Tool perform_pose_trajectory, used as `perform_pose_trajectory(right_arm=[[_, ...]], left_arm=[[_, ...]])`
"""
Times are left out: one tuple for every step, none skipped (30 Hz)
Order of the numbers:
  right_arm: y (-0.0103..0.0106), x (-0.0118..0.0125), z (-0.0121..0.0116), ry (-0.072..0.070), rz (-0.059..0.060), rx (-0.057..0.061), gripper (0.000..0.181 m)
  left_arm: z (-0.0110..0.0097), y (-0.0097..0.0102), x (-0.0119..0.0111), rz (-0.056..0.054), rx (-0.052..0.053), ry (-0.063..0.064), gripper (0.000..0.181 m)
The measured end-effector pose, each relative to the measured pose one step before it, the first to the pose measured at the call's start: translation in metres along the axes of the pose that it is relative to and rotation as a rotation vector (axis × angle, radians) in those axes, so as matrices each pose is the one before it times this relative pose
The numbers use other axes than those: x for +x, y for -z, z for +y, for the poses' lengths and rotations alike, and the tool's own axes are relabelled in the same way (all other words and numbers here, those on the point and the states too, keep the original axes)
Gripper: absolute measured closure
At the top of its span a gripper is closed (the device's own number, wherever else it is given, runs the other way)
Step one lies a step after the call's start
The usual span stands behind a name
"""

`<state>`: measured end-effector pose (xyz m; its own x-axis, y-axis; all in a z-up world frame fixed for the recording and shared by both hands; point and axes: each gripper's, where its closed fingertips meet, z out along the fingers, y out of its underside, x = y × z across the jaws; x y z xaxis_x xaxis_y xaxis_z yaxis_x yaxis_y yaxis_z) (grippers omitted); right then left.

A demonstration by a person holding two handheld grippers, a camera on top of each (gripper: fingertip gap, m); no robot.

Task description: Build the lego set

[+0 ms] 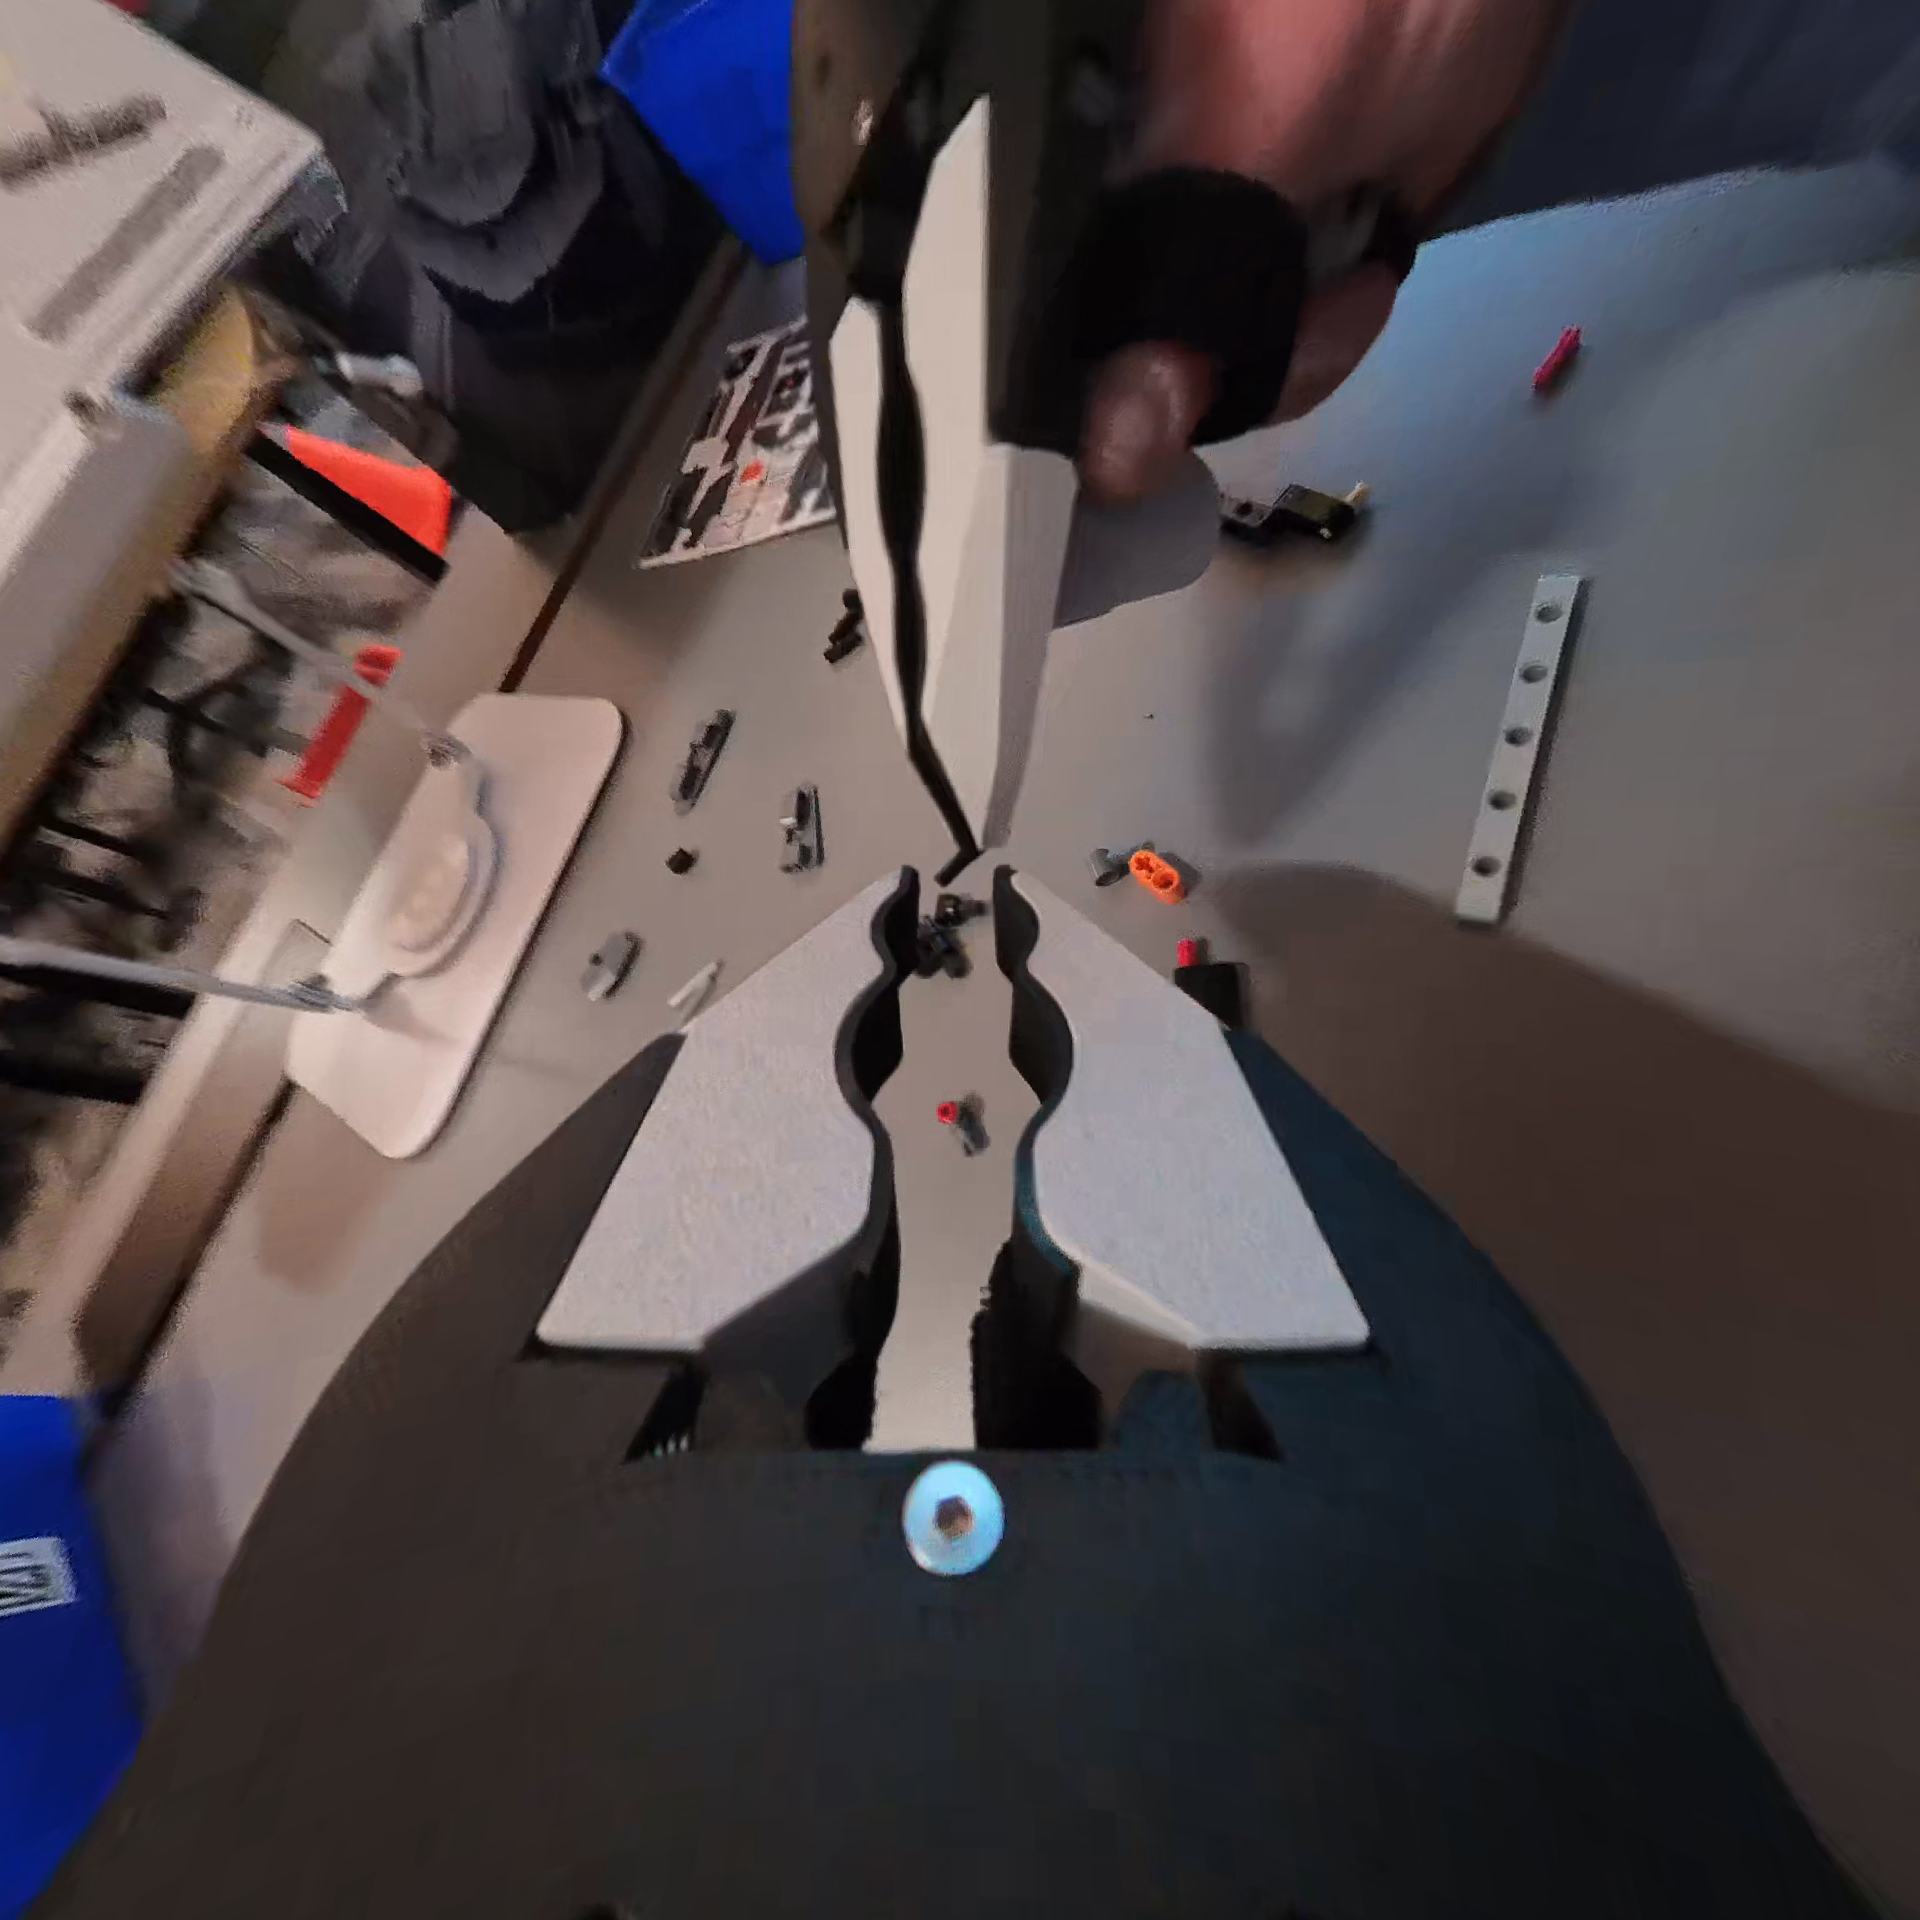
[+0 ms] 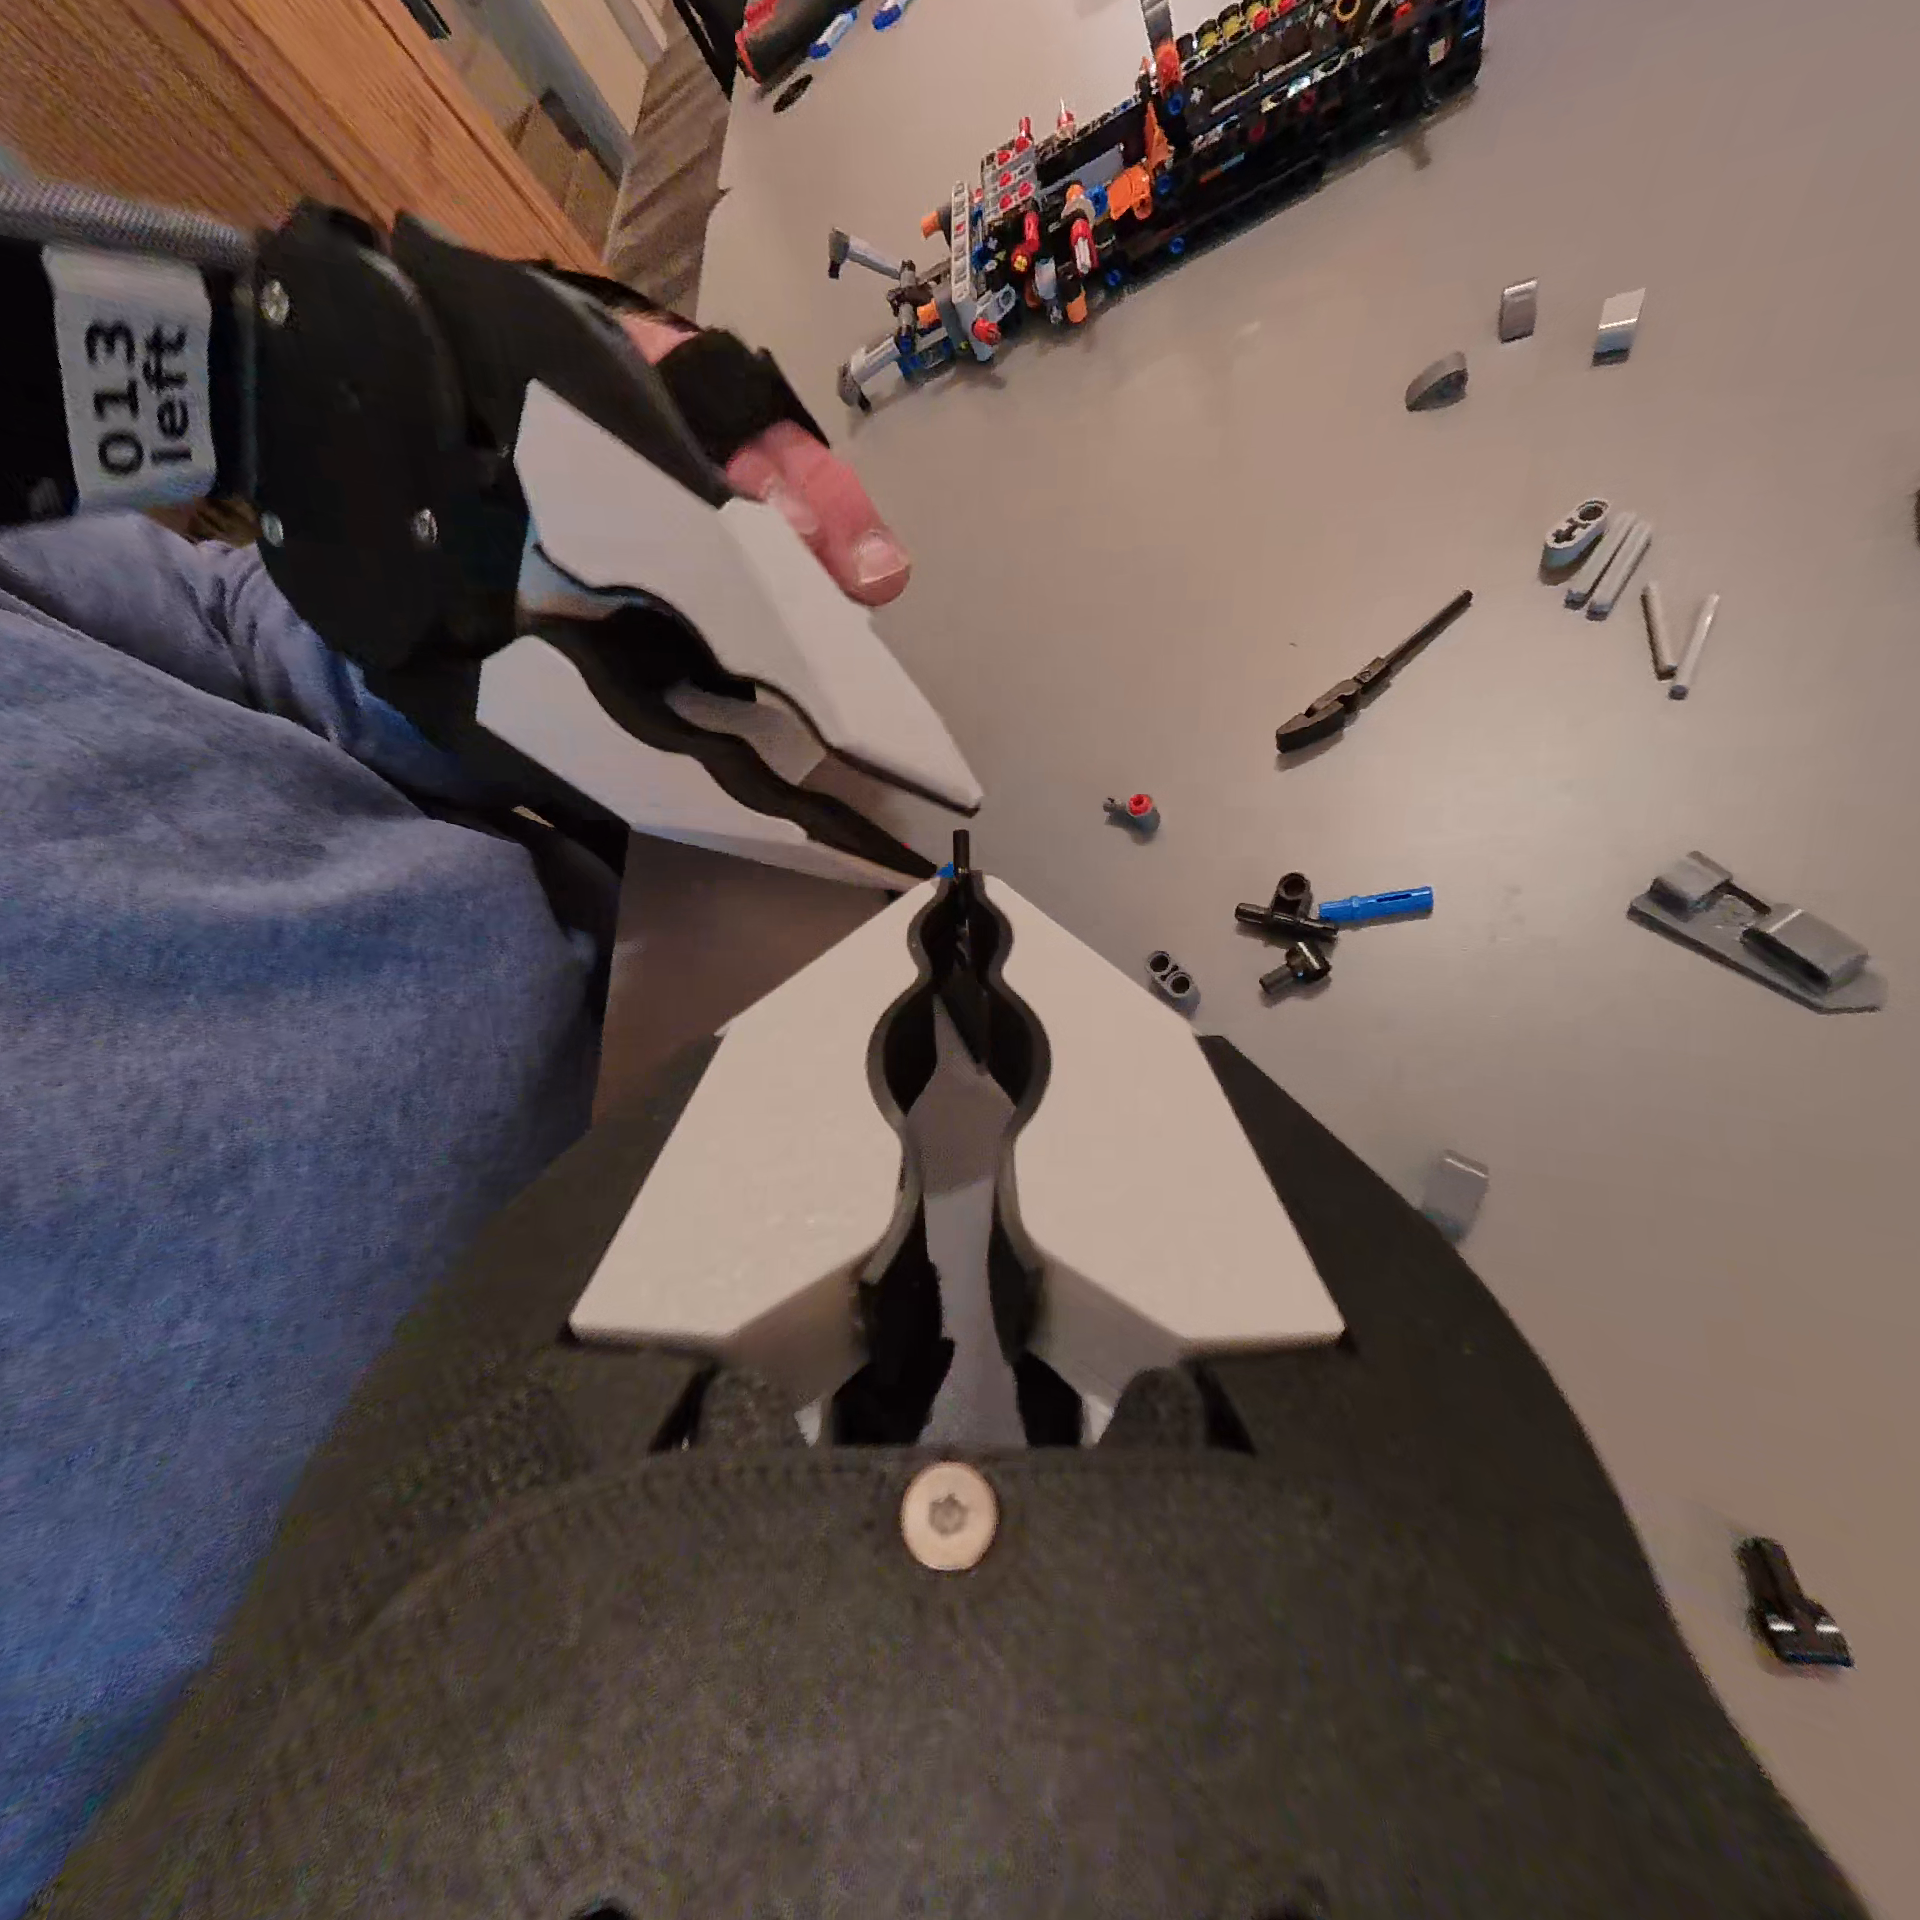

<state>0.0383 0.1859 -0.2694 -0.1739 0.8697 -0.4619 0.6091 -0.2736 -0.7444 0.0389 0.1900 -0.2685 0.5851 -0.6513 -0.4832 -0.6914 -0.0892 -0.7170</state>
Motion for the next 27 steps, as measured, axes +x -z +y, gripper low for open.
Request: perform_pose_trajectory(right_arm=[[0.00031,-0.00109,0.00044,-0.0042,-0.0110,-0.0048,0.181],[0.00005,-0.00078,0.00059,-0.0062,-0.0091,-0.0052,0.181],[0.00003,-0.00048,0.00046,-0.0062,-0.0069,-0.0038,0.181],[0.00065,-0.00008,0.00052,-0.0027,-0.0046,-0.0034,0.181],[0.00058,0.00060,0.00130,-0.0013,-0.0005,-0.0079,0.181],[0.00045,0.00003,0.00116,-0.0049,-0.0039,-0.0056,0.181],[0.00064,-0.00006,0.00010,-0.0084,-0.0060,0.0022,0.181],[0.00063,0.00024,0.00011,-0.0083,-0.0049,0.0024,0.181],[0.00027,0.00018,0.00061,-0.0055,-0.0040,-0.0013,0.181],[0.00035,-0.00002,-0.00042,-0.0035,-0.0023,0.0043,0.181],[0.00078,-0.00044,-0.00117,-0.0019,-0.0011,0.0087,0.181],[0.00100,-0.00073,-0.00145,0.0027,0.0004,0.0091,0.181],[0.00144,-0.00069,-0.00230,0.0066,0.0022,0.0141,0.181],[0.00136,-0.00090,-0.00233,0.0025,0.0005,0.0141,0.181],[0.00112,-0.00076,-0.00172,0.0037,0.0022,0.0103,0.181],[0.00103,-0.00062,-0.00183,0.0079,0.0058,0.0124,0.181],[0.00091,-0.00074,-0.00194,0.0055,0.0048,0.0137,0.181],[0.00086,-0.00088,-0.00174,0.0108,0.0063,0.0120,0.181],[0.00063,-0.00094,-0.00092,0.0200,0.0114,0.0057,0.181],[0.00051,-0.00072,-0.00054,0.0264,0.0157,0.0013,0.181],[0.00038,-0.00076,-0.00059,0.0299,0.0184,0.0006,0.181],[0.00028,-0.00030,-0.00033,0.0321,0.0232,-0.0042,0.181],[0.00028,0.00033,0.00013,0.0354,0.0284,-0.0101,0.181],[0.00043,-0.00067,-0.00076,0.0376,0.0231,-0.0065,0.181],[0.00045,-0.00185,-0.00144,0.0292,0.0112,-0.0032,0.181],[0.00036,-0.00111,-0.00069,0.0185,0.0096,-0.0073,0.181],[0.00020,-0.00050,-0.00011,0.0143,0.0088,-0.0094,0.181]], left_arm=[[-0.00211,-0.00113,0.00057,-0.0199,-0.0055,-0.0403,0.170],[-0.00036,-0.00190,0.00166,-0.0057,-0.0137,-0.0306,0.172],[-0.00007,-0.00166,0.00079,-0.0098,-0.0119,-0.0280,0.173],[0.00025,-0.00107,-0.00023,-0.0171,-0.0088,-0.0297,0.174],[-0.00014,-0.00124,0.00071,-0.0063,-0.0045,-0.0176,0.175],[0.00035,-0.00093,0.00142,0.0032,-0.0103,-0.0102,0.176],[-0.00057,-0.00006,0.00026,-0.0070,-0.0026,-0.0198,0.177],[-0.00040,-0.00028,-0.00017,-0.0061,-0.0028,-0.0112,0.177],[-0.00017,-0.00066,0.00075,0.0078,-0.0036,0.0058,0.177],[-0.00008,-0.00024,0.00036,0.0040,-0.0027,0.0008,0.177],[-0.00024,0.00020,-0.00040,-0.0021,0.0007,-0.0039,0.178],[-0.00075,0.00038,-0.00053,0.0027,0.0053,0.0099,0.179],[-0.00124,0.00060,-0.00146,-0.0010,0.0089,0.0222,0.179],[-0.00149,0.00089,-0.00205,-0.0086,0.0116,0.0168,0.179],[-0.00149,0.00067,-0.00113,-0.0063,0.0090,0.0109,0.179],[-0.00130,0.00061,-0.00164,-0.0070,0.0083,0.0201,0.179],[-0.00127,0.00063,-0.00173,-0.0050,0.0110,0.0245,0.178],[-0.00165,0.00101,-0.00150,-0.0065,0.0139,0.0184,0.178],[-0.00146,0.00091,-0.00080,0.0020,0.0124,0.0224,0.178],[-0.00083,0.00057,-0.00004,0.0136,0.0096,0.0310,0.178],[-0.00093,0.00076,-0.00002,0.0157,0.0107,0.0313,0.177],[-0.00073,0.00083,-0.00034,0.0141,0.0089,0.0275,0.177],[0.00011,0.00074,-0.00013,0.0143,0.0024,0.0237,0.178],[-0.00037,0.00069,-0.00017,0.0124,0.0057,0.0203,0.177],[-0.00121,0.00110,0.00004,0.0117,0.0106,0.0188,0.178],[-0.00115,0.00080,0.00051,0.0162,0.0092,0.0216,0.178],[-0.00027,0.00034,0.00024,0.0168,0.0035,0.0256,0.178]])
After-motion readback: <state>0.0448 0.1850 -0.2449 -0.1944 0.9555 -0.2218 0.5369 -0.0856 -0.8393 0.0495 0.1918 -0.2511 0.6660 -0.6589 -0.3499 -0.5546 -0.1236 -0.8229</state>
